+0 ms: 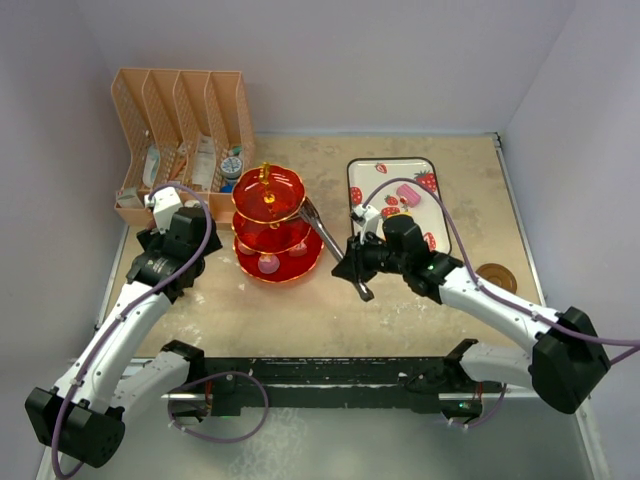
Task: Serve the afternoon tea
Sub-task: Place the desert on the desert table.
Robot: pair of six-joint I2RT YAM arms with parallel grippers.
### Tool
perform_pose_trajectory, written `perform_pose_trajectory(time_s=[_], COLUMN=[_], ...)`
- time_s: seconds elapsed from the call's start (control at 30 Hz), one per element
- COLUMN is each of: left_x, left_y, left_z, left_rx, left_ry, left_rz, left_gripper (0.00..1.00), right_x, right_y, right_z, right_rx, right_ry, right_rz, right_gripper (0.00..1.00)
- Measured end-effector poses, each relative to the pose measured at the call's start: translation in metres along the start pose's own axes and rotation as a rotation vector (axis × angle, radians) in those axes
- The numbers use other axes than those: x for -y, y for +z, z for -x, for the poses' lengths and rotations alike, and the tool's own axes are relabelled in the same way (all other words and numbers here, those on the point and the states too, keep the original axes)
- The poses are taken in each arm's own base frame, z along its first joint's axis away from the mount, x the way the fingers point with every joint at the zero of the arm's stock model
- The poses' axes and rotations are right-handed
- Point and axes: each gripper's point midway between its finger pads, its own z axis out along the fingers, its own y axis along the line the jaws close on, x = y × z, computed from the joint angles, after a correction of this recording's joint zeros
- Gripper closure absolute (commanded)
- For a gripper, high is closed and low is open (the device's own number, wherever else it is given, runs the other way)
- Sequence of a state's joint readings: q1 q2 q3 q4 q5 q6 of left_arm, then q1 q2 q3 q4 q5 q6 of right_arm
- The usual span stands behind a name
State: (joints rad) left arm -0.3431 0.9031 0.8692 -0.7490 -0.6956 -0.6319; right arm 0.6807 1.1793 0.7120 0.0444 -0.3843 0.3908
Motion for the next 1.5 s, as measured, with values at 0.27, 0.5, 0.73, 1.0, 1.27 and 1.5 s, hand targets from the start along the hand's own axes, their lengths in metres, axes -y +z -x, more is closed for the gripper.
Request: perform_pose_trajectory(time_s=[0.27, 0.5, 0.73, 1.0, 1.27, 1.5], left_x=[0.0, 0.0, 0.0, 0.0, 0.0, 0.0], left_y=[0.0, 0.001, 0.001, 0.001, 0.001, 0.001], left_z=[0.0, -0.001, -0.001, -0.001, -0.001, -0.001], left_rx=[-0.002, -0.002, -0.002, -0.002, -0.002, -0.002], left_ry=[0.002, 0.002, 0.002, 0.002, 0.002, 0.002], left_rz=[0.001, 0.002, 0.002, 0.002, 0.002, 0.002], left_gripper=[0.07, 0.07, 0.07, 0.07, 0.07, 0.07], right_x=[0.014, 0.017, 0.019, 0.027, 0.031, 0.032], right_y=[0.009, 0.013, 0.014, 0.014, 0.007, 0.0], right_z=[-0.003, -0.008, -0.008, -0.014, -0.015, -0.026], right_rx=[-0.009, -0.029, -0.03, -0.078, -0.119, -0.168], right_ry=[-0.056, -0.081, -0.114, -0.163, -0.191, -0.191], right_rz=[-0.042, -0.047, -0.056, -0.092, -0.12, -0.127], right_gripper=[0.84, 0.82, 0.79, 0.68, 0.64, 0.64])
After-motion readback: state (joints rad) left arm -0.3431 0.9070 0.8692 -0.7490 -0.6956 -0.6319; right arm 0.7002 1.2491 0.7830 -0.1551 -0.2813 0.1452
